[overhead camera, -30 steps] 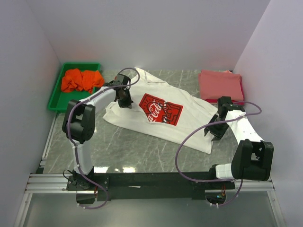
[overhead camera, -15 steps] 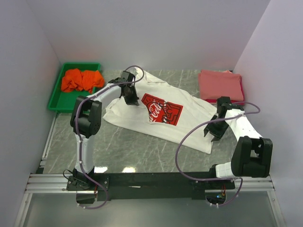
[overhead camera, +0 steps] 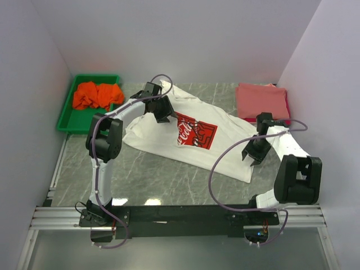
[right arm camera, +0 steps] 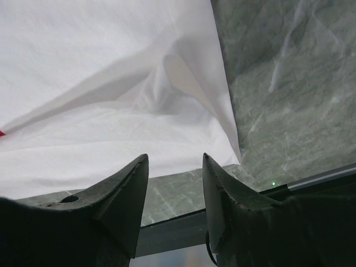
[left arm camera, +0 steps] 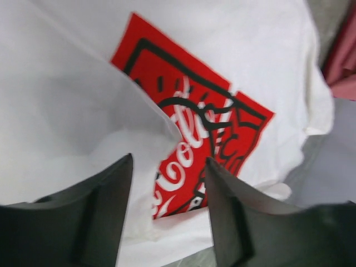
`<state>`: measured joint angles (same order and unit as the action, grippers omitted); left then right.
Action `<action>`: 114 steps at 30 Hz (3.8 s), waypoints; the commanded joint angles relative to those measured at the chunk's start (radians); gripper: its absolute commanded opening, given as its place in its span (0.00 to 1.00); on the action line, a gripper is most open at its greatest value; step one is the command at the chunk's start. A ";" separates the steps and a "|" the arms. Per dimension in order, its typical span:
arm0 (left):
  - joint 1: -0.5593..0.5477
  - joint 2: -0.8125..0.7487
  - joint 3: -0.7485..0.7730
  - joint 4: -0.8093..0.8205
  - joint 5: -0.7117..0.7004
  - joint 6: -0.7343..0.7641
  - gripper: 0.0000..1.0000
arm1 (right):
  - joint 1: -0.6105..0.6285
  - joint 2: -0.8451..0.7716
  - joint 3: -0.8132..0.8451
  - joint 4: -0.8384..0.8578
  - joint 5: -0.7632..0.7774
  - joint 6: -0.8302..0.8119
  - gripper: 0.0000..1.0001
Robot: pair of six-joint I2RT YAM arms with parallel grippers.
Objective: Fold and stack the t-shirts
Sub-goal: Fold the tshirt
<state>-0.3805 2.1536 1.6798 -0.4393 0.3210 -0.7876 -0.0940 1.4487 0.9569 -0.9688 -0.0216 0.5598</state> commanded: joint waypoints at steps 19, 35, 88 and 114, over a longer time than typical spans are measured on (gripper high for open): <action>0.164 -0.268 -0.226 0.122 0.029 -0.015 0.68 | -0.032 0.233 0.098 0.153 0.112 -0.060 0.47; 0.247 -0.371 -0.316 0.033 -0.122 0.088 0.68 | -0.062 0.303 0.069 0.217 0.146 -0.087 0.08; 0.264 -0.258 -0.397 -0.067 -0.431 0.191 0.50 | -0.070 0.162 0.043 0.125 0.192 -0.057 0.00; 0.304 -0.300 -0.427 -0.082 -0.519 0.195 0.34 | -0.072 0.197 0.037 0.116 0.215 -0.055 0.00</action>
<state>-0.0917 1.9041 1.2697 -0.5144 -0.1379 -0.5957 -0.1555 1.6444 1.0046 -0.8478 0.1497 0.5041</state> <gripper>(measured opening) 0.348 0.007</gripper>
